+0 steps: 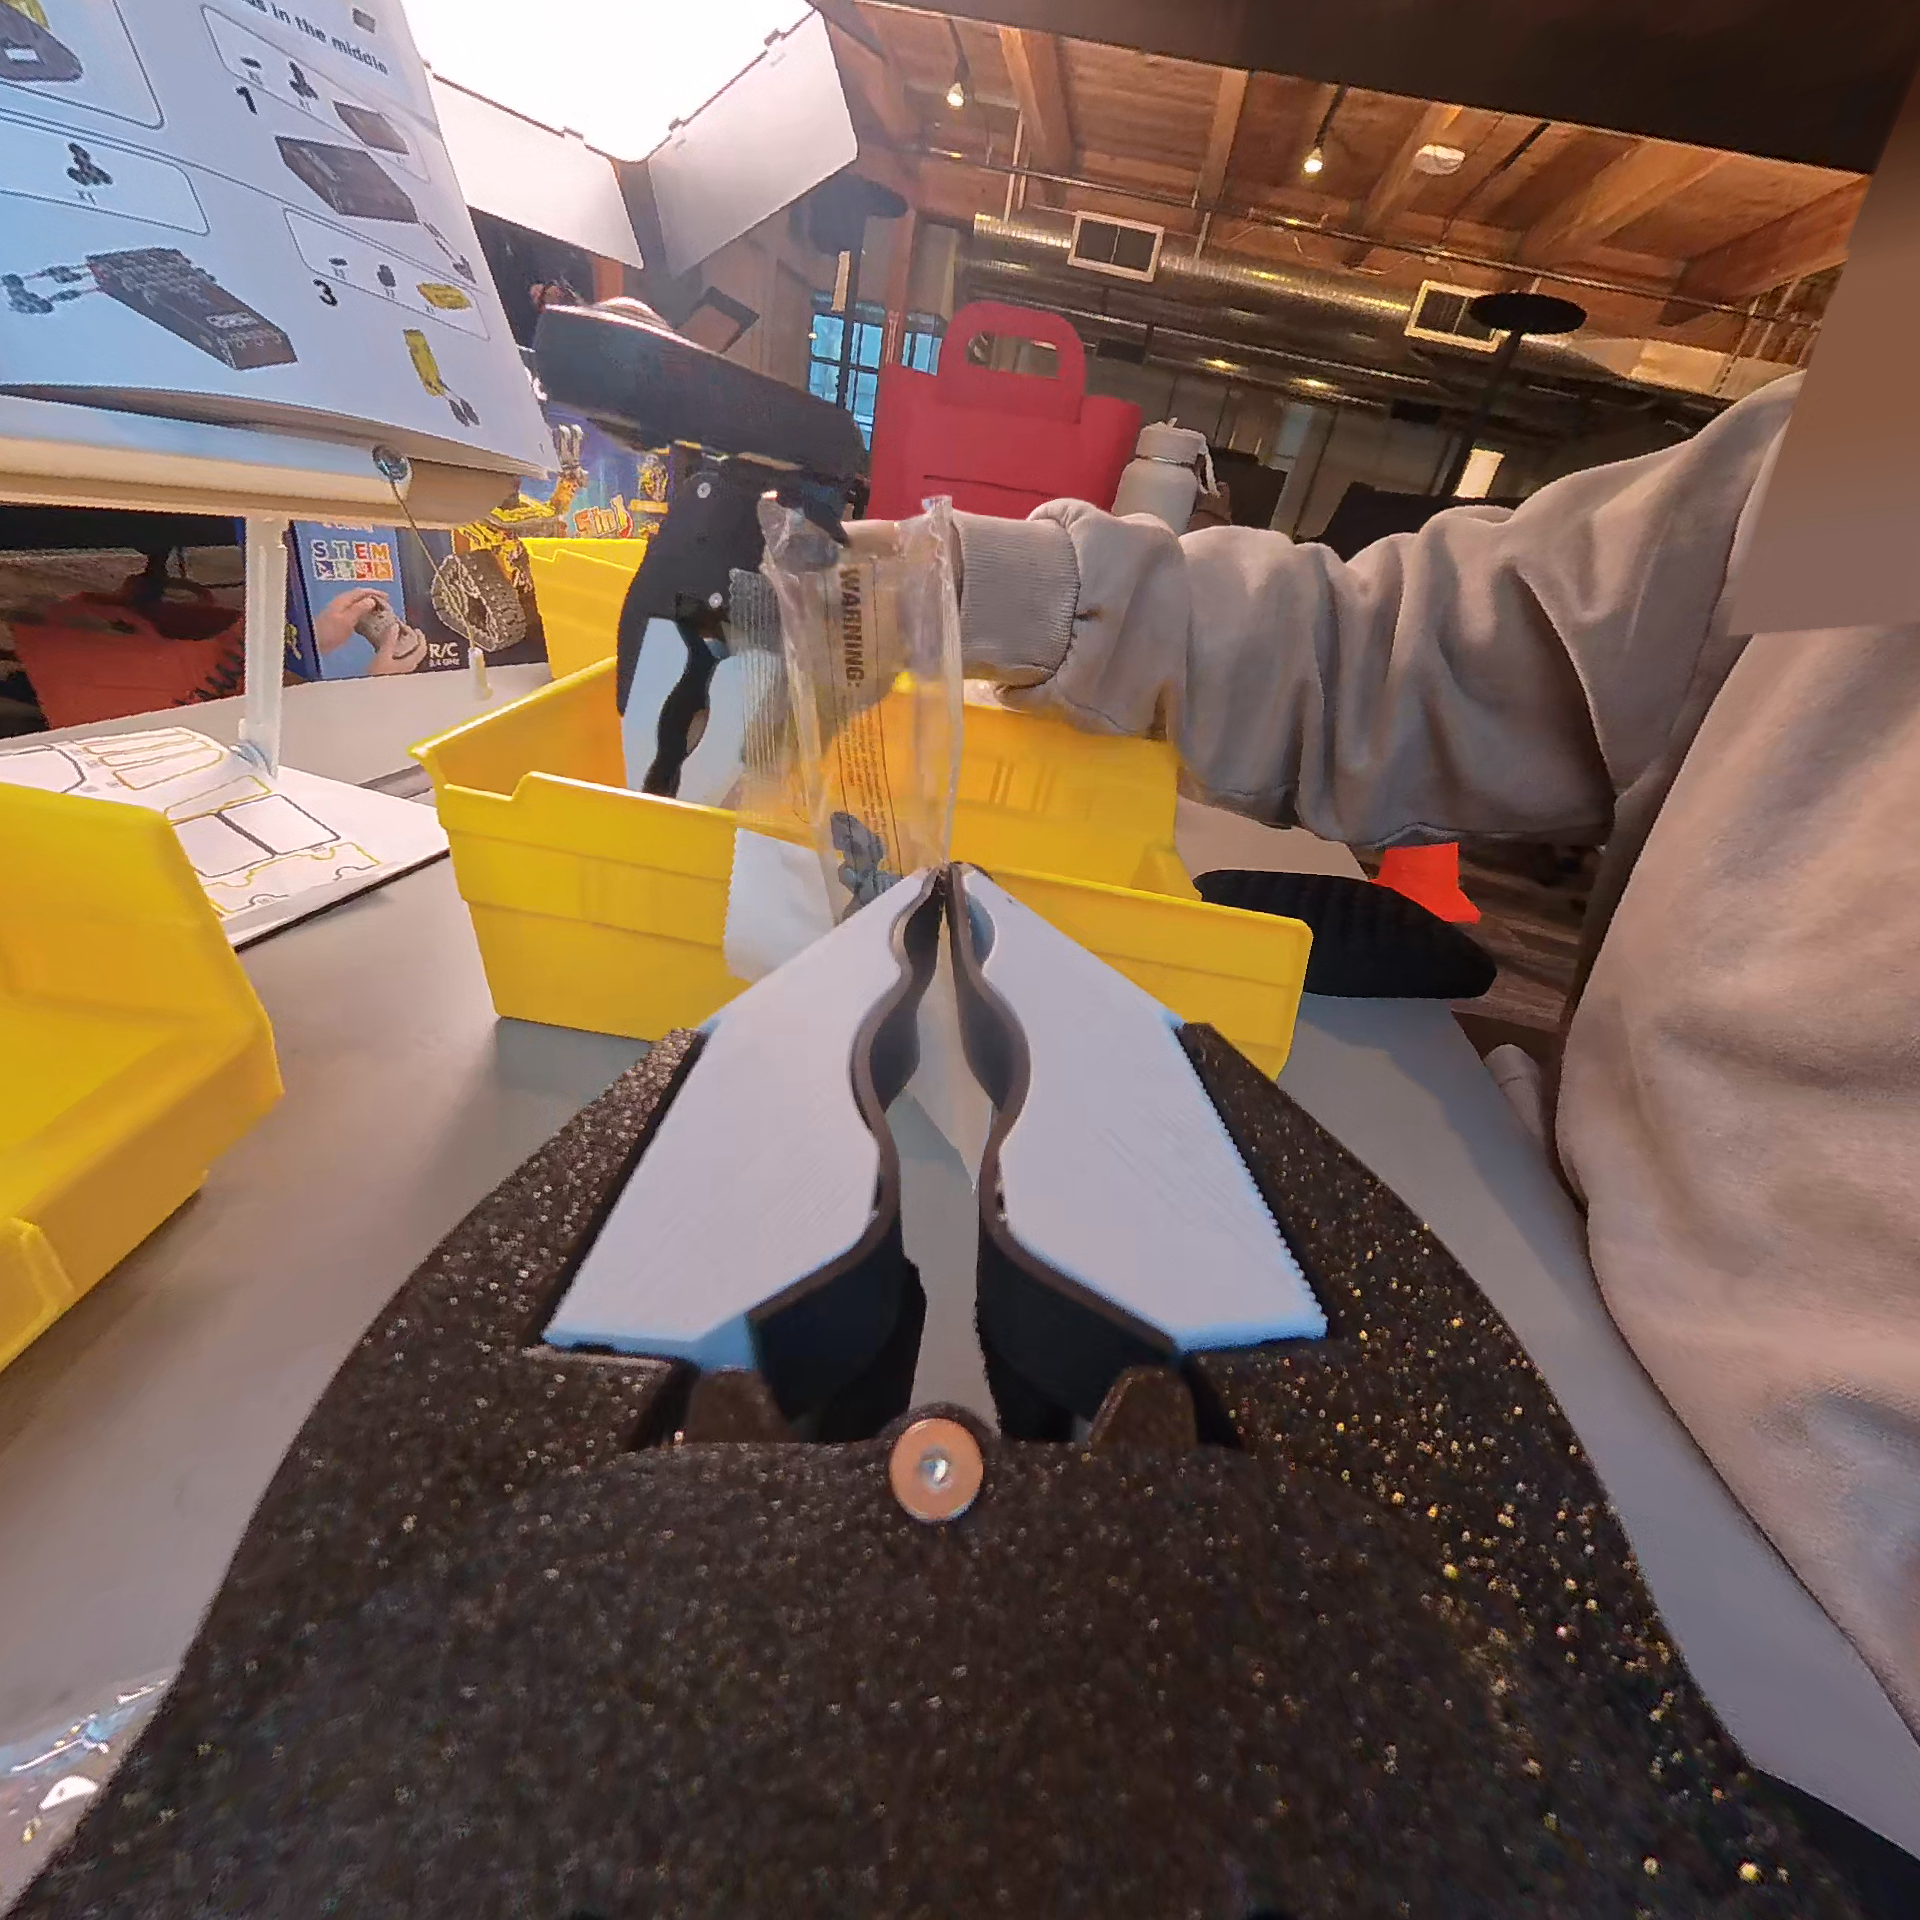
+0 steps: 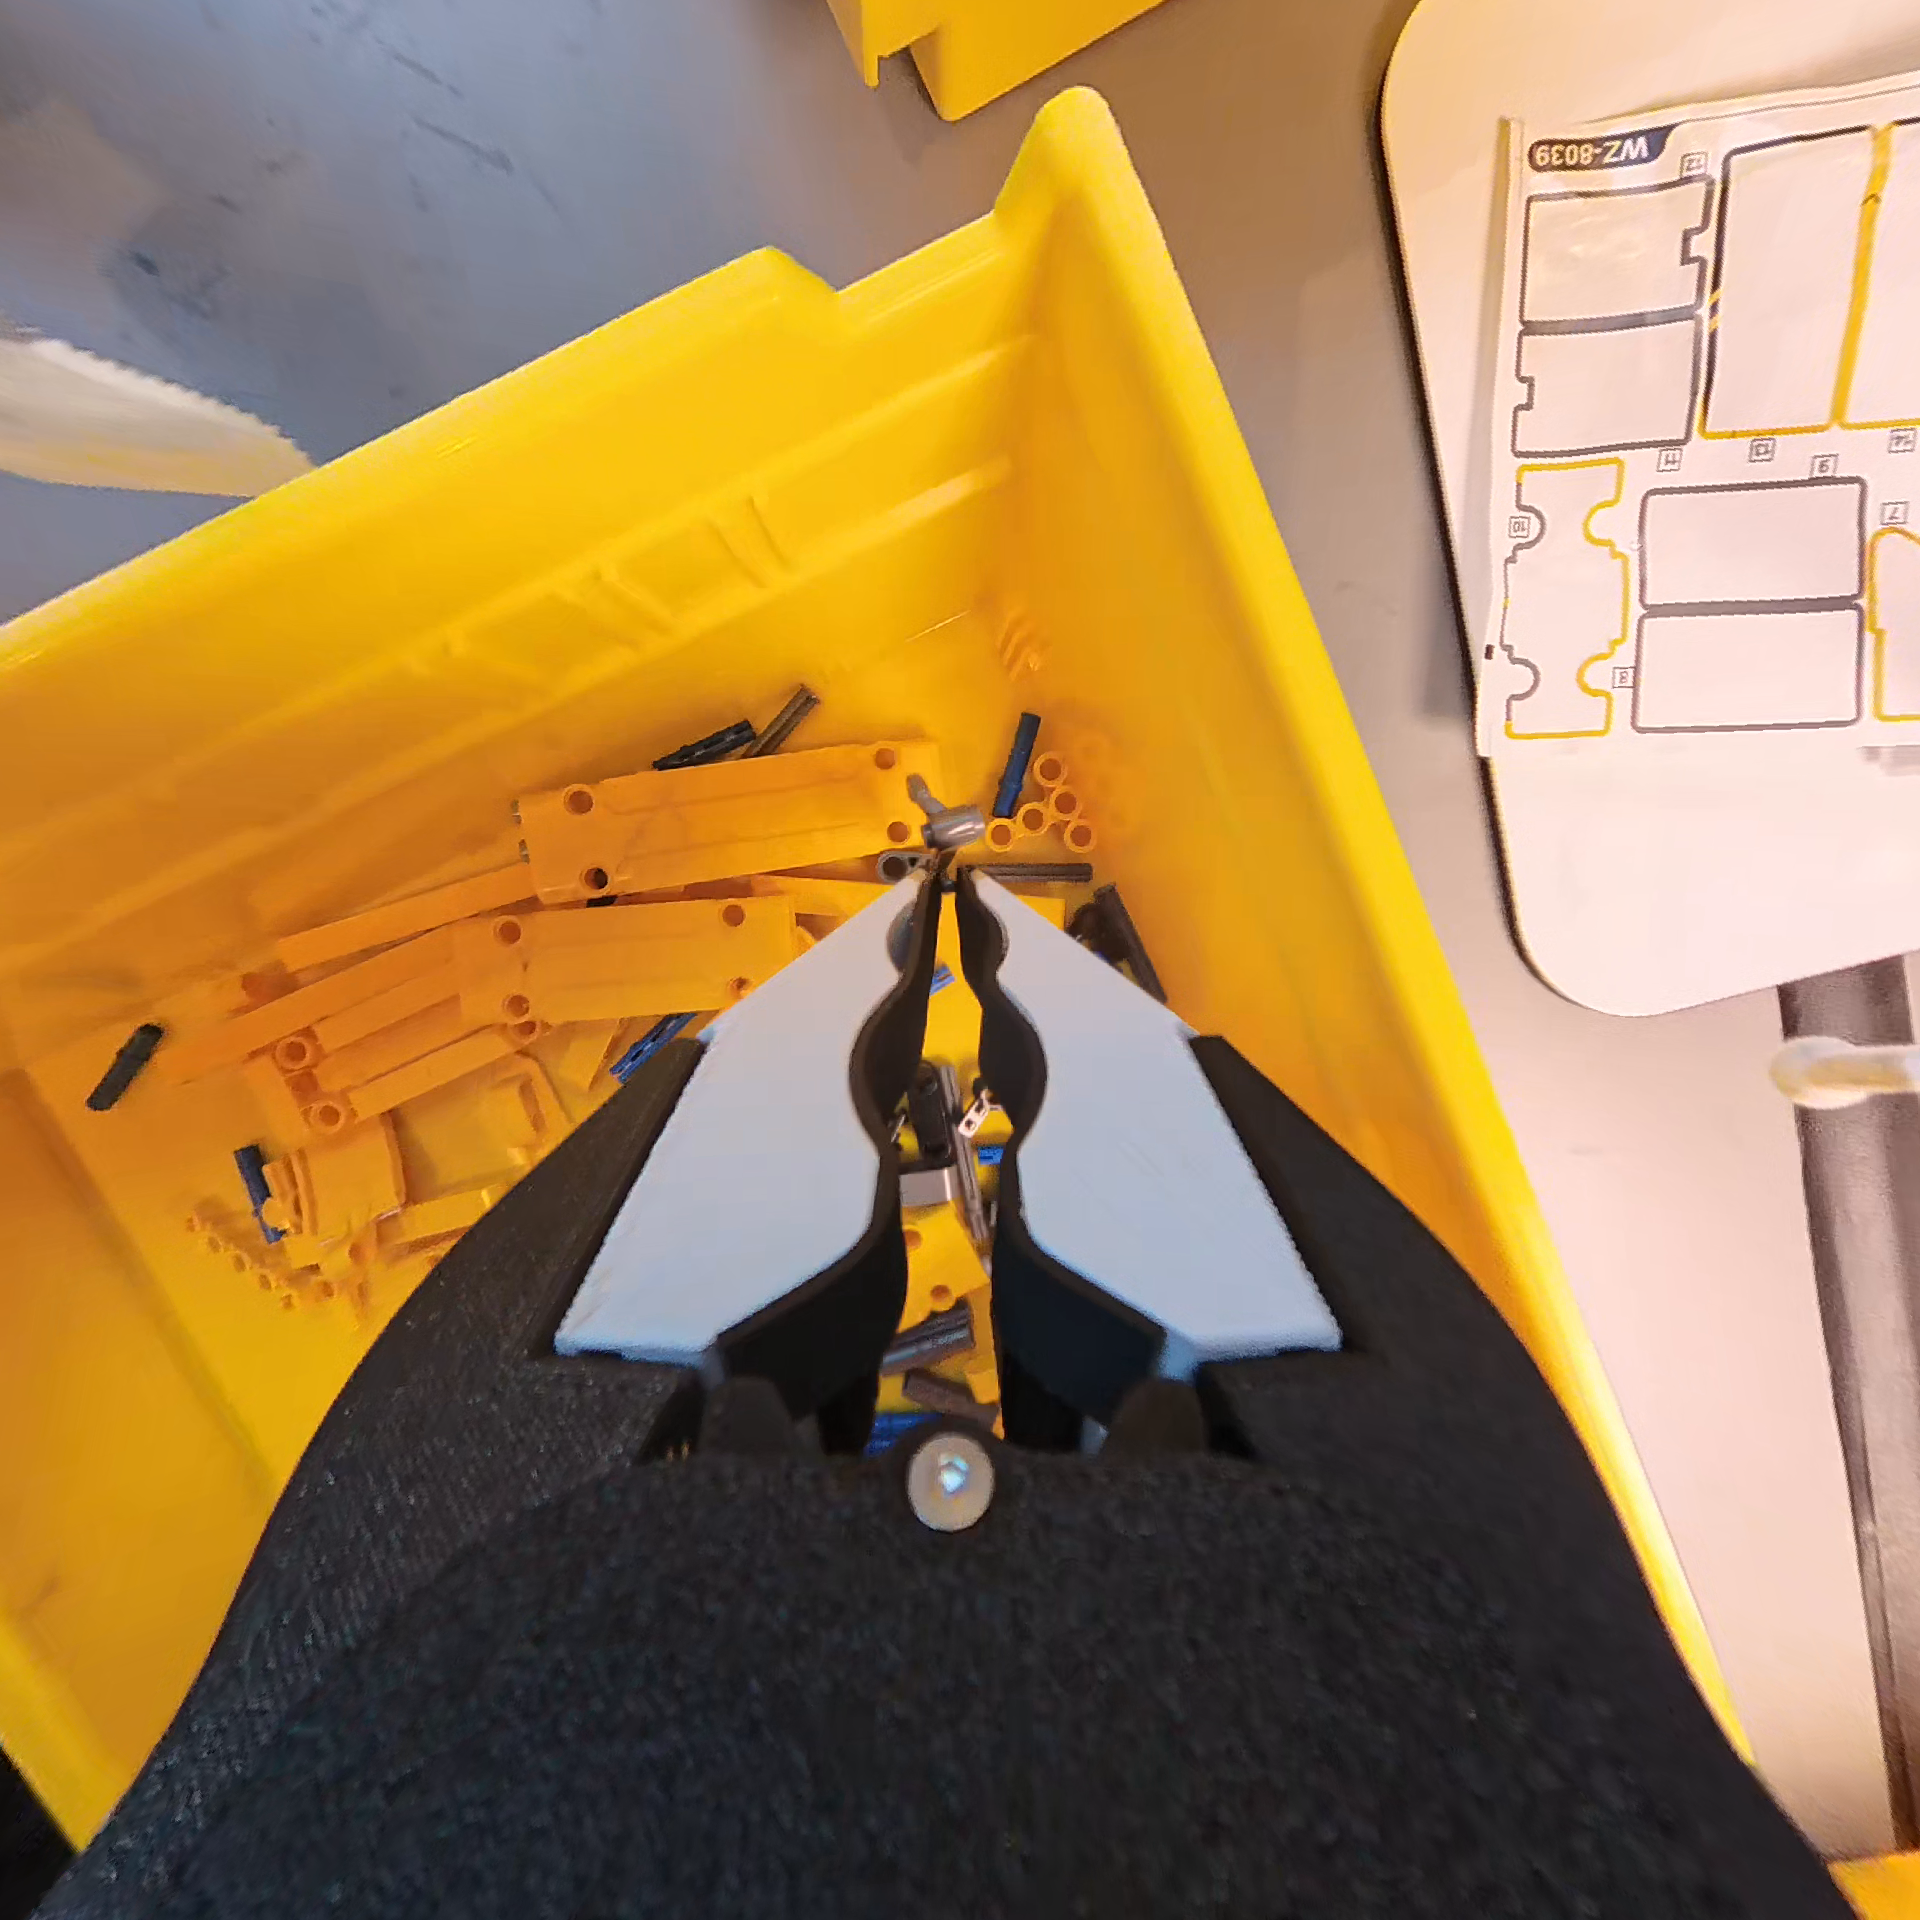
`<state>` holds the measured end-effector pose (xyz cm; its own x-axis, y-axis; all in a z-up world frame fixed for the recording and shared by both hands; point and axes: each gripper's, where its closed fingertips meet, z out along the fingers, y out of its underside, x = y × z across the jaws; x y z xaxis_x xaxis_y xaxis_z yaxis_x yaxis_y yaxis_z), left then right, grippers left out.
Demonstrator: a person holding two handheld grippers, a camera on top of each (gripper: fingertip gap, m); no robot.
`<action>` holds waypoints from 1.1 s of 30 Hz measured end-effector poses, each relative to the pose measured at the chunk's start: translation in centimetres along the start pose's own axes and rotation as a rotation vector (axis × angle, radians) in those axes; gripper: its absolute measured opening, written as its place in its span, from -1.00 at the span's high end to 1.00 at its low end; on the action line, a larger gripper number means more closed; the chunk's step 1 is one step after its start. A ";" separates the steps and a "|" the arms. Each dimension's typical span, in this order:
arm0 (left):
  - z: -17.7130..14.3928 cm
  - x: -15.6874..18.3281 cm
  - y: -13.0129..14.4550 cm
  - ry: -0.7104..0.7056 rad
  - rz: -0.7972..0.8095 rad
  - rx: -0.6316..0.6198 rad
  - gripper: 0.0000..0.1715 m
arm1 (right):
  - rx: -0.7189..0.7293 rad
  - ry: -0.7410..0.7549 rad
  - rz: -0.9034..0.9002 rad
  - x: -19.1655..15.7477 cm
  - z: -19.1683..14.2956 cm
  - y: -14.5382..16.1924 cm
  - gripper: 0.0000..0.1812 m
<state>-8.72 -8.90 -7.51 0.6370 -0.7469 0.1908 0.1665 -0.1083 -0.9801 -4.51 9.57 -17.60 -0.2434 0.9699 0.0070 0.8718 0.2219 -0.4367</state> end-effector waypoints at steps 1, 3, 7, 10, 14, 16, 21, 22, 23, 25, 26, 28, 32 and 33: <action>0.1 0.0 0.1 0.002 0.000 -0.007 1.00 | 0.003 -0.013 0.002 -0.3 -0.3 0.1 0.98; 0.2 0.2 0.4 0.008 0.002 -0.020 1.00 | 0.017 -0.023 0.002 -0.6 -0.8 0.1 0.98; 0.6 0.4 1.1 0.010 0.021 -0.063 1.00 | 0.119 -0.103 -0.078 -3.0 -2.8 -1.0 0.98; 0.8 0.5 1.7 0.011 0.032 -0.094 1.00 | 0.205 -0.156 -0.111 -5.0 -5.0 -2.1 0.98; 1.1 0.5 2.6 0.000 0.059 -0.149 1.00 | 0.302 -0.201 -0.138 -7.3 -7.8 -3.3 0.98; 1.3 0.6 3.0 -0.002 0.071 -0.171 1.00 | 0.346 -0.222 -0.147 -8.4 -9.0 -3.7 0.98; 1.7 0.9 3.7 0.004 0.096 -0.215 1.00 | 0.445 -0.288 -0.144 -10.8 -11.4 -5.0 0.98; 1.8 1.0 3.8 0.007 0.100 -0.222 1.00 | 0.460 -0.299 -0.145 -11.2 -11.7 -5.2 0.98; 1.8 1.1 3.9 0.011 0.105 -0.227 1.00 | 0.474 -0.307 -0.146 -11.5 -11.9 -5.5 0.98; 2.0 1.5 4.0 0.022 0.116 -0.232 1.00 | 0.497 -0.314 -0.148 -12.0 -12.2 -6.1 0.97; 2.0 1.6 4.0 0.027 0.121 -0.232 1.00 | 0.501 -0.314 -0.152 -12.2 -12.2 -6.4 0.97; 2.1 1.9 3.9 0.033 0.128 -0.232 1.00 | 0.496 -0.328 -0.165 -12.8 -12.0 -6.9 0.97; 2.2 2.4 3.6 0.046 0.143 -0.222 1.00 | 0.463 -0.347 -0.187 -14.0 -10.7 -7.5 0.97; 2.2 2.5 3.5 0.049 0.149 -0.219 1.00 | 0.460 -0.351 -0.191 -14.2 -10.5 -7.7 0.97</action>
<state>-4.85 -9.66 -10.39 0.6045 -0.7953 0.0459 -0.0969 -0.1306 -0.9867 -3.28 -4.89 -4.90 -0.5715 0.8088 -0.1388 0.5444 0.2471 -0.8016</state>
